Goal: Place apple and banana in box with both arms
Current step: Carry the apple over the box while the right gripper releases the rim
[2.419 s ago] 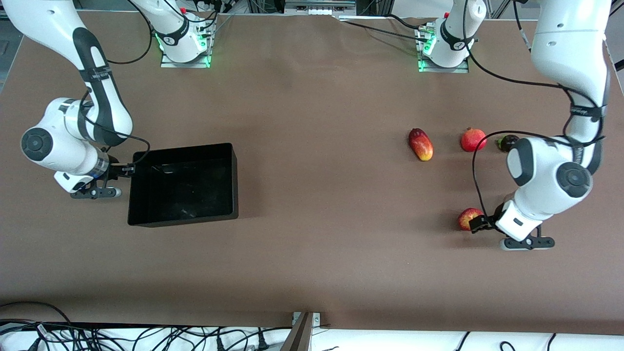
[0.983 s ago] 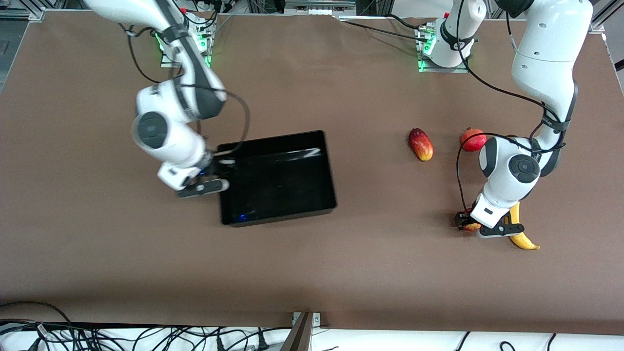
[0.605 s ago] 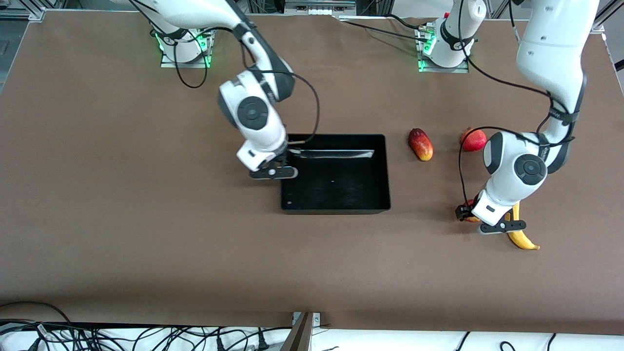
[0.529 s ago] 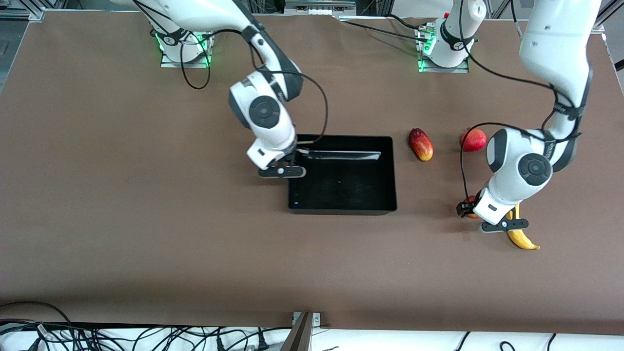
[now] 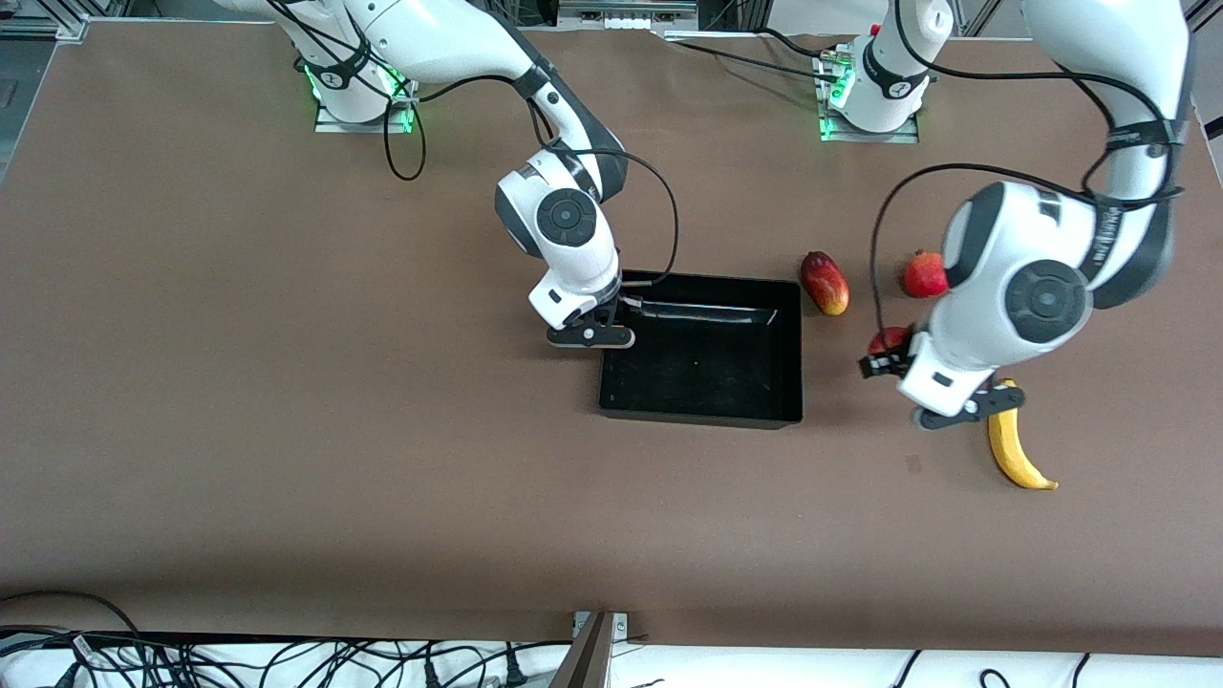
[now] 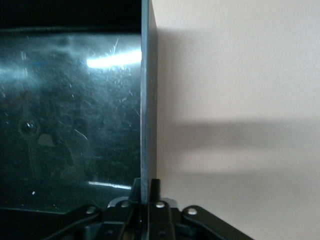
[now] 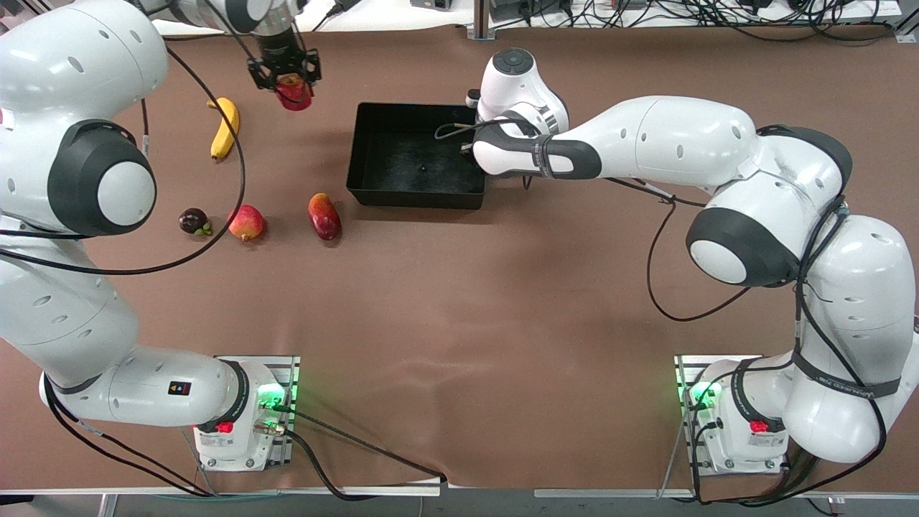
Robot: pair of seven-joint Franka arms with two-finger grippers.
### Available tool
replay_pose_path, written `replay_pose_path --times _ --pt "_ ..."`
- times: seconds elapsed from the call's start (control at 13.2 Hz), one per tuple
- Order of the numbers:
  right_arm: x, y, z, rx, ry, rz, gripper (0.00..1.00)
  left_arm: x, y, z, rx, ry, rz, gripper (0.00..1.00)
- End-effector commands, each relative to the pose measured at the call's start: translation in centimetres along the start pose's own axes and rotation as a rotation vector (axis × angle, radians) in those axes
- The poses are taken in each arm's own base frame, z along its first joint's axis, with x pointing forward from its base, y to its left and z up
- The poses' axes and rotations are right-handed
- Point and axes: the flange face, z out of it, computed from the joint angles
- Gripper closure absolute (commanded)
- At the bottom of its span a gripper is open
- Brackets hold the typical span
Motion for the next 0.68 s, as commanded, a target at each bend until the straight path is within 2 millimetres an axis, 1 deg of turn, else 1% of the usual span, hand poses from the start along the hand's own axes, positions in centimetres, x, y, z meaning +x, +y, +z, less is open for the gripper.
replay_pose_path --times 0.0,0.08,0.15,0.23,0.3,0.38,0.45,0.53,0.6 --pt "1.9 0.8 -2.7 0.022 0.028 0.019 0.00 -1.8 4.1 1.7 0.013 -0.029 -0.062 1.00" --pt "3.6 2.4 -5.0 0.018 0.039 0.043 0.00 -2.6 5.4 1.7 0.000 -0.025 -0.065 1.00" --pt "5.4 4.4 -7.8 0.011 0.045 0.081 0.00 -3.2 6.4 1.8 -0.015 -0.018 -0.077 1.00" --pt "7.7 7.3 -10.7 0.004 0.069 0.121 0.00 -4.1 7.8 2.1 -0.028 -0.022 -0.080 1.00" --pt "9.2 9.9 -13.5 -0.001 0.073 0.137 0.00 -4.6 9.0 3.2 -0.033 -0.032 -0.086 1.00" --pt "10.3 13.0 -16.2 -0.021 0.036 0.112 0.00 -6.0 11.0 3.9 -0.038 -0.040 -0.084 1.00" --pt "10.9 15.5 -18.5 -0.020 0.003 0.074 0.00 -6.4 12.1 5.0 -0.043 -0.041 -0.098 1.00" --pt "11.5 18.6 -21.4 0.002 -0.022 0.066 0.00 -7.7 14.2 6.1 -0.054 -0.033 -0.089 1.00" --pt "11.8 21.4 -23.5 0.005 -0.048 0.048 0.00 -8.9 15.8 7.2 -0.050 -0.024 -0.064 1.00"
